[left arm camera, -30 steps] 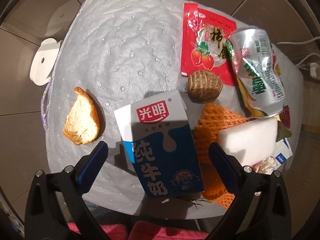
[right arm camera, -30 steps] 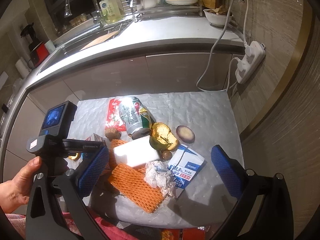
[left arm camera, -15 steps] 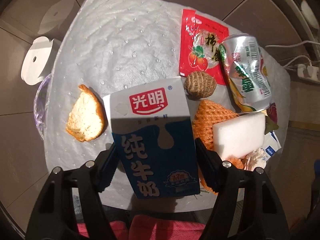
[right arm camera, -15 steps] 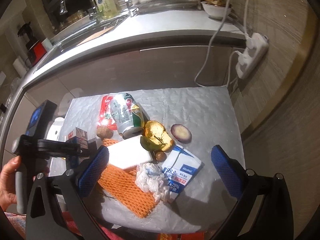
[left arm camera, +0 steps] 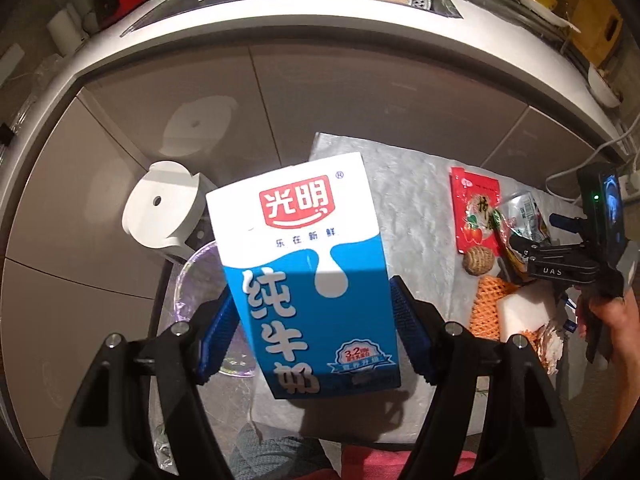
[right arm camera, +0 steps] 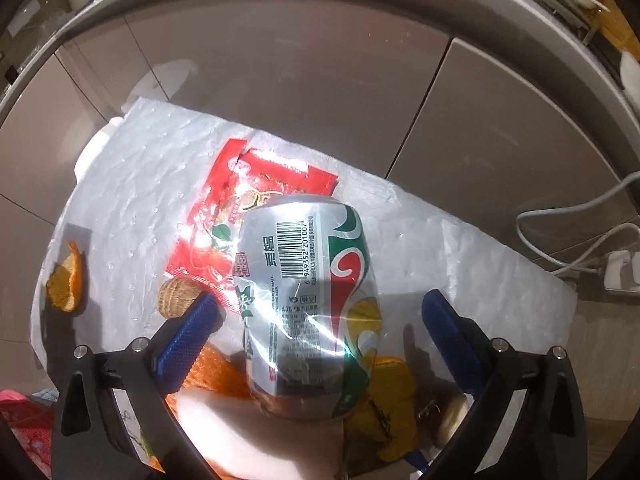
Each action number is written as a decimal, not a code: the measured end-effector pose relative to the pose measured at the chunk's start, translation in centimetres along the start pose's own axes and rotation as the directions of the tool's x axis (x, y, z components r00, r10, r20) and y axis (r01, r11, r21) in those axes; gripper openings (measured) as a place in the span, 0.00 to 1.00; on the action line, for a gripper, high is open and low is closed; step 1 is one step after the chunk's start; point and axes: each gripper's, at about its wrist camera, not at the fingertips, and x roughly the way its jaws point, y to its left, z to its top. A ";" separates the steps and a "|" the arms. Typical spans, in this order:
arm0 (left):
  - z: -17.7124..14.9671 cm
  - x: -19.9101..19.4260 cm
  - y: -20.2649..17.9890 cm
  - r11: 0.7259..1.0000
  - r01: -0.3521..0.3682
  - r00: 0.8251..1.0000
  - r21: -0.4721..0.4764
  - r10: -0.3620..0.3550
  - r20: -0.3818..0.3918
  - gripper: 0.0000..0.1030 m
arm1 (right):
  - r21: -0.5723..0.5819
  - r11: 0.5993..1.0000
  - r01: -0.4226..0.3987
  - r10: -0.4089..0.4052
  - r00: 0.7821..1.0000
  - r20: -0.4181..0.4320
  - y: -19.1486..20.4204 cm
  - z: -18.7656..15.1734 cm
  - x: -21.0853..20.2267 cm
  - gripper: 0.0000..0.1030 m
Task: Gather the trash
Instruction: 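Carry carton and can to the bin and open both tools to drop them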
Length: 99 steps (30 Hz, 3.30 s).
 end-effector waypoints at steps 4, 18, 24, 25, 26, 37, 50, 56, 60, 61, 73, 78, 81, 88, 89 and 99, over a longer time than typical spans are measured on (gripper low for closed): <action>-0.8 0.1 3.2 0.998 0.002 1.000 -0.056 -0.002 -0.010 0.67 | 0.013 0.999 -0.047 0.047 0.998 -0.030 0.1 0.1 0.9 0.73; -3.3 7.2 10.5 0.998 0.053 0.996 0.033 -0.051 -0.068 0.68 | 0.080 0.993 -0.084 0.065 0.975 0.213 2.8 -0.7 -13.4 0.73; -5.1 14.2 11.6 0.990 0.097 0.985 0.105 -0.081 -0.149 0.67 | 0.100 0.984 -0.148 0.111 0.947 0.302 7.8 -1.0 -20.1 0.73; -5.3 15.2 11.7 0.987 0.103 0.984 0.122 -0.083 -0.158 0.67 | 0.106 0.981 -0.162 0.123 0.945 0.305 8.4 -1.1 -20.7 0.73; -5.6 16.2 11.8 0.984 0.110 0.981 0.137 -0.086 -0.171 0.67 | 0.112 0.978 -0.177 0.135 0.942 0.306 8.9 -1.2 -21.2 0.73; -6.6 20.8 13.0 0.965 0.140 0.970 0.220 -0.089 -0.225 0.85 | 0.107 0.978 -0.177 0.148 0.961 0.235 14.2 0.0 -21.0 0.73; -5.3 8.9 15.7 0.972 0.126 0.992 0.199 -0.126 -0.015 0.89 | -0.125 0.954 -0.272 0.286 0.952 0.112 23.4 2.9 -14.6 0.73; -6.8 -0.7 17.8 0.989 0.017 0.987 0.146 -0.040 0.158 0.93 | -0.282 0.874 -0.397 0.404 0.914 -0.036 31.3 5.1 -8.1 0.73; -7.5 -4.0 18.2 0.995 -0.022 0.983 0.096 0.003 0.185 0.93 | -0.381 0.817 -0.433 0.412 0.900 -0.140 36.7 5.6 -3.8 0.73; -7.7 -4.4 18.2 0.996 -0.027 0.983 0.086 0.011 0.181 0.93 | -0.404 0.806 -0.433 0.402 0.901 -0.163 37.9 5.6 -2.6 0.73; -8.9 -5.2 17.7 0.997 -0.069 0.982 0.020 0.065 0.176 0.93 | -0.418 0.831 -0.367 0.259 0.920 -0.294 41.7 4.8 4.6 0.88; -8.8 -5.0 17.4 0.998 -0.065 0.984 0.023 0.060 0.169 0.93 | -0.383 0.843 -0.378 0.300 0.921 -0.249 40.2 5.7 3.0 0.91; -8.4 -5.0 16.9 0.997 -0.061 0.983 0.039 0.053 0.174 0.93 | -0.347 0.859 -0.376 0.329 0.926 -0.187 38.0 6.6 1.1 0.91; -7.4 -4.8 14.3 0.994 -0.030 0.983 0.106 0.010 0.181 0.93 | -0.192 0.917 -0.350 0.367 0.928 0.060 28.2 7.0 -7.4 0.95; -7.3 -4.7 13.8 0.993 -0.022 0.984 0.119 0.000 0.179 0.93 | -0.165 0.926 -0.339 0.357 0.929 0.099 26.3 6.7 -8.8 0.97; -6.5 0.5 5.4 0.949 0.175 0.976 0.263 -0.202 0.078 0.93 | 0.146 0.969 -0.198 0.153 0.950 0.271 10.2 -1.0 -16.2 0.98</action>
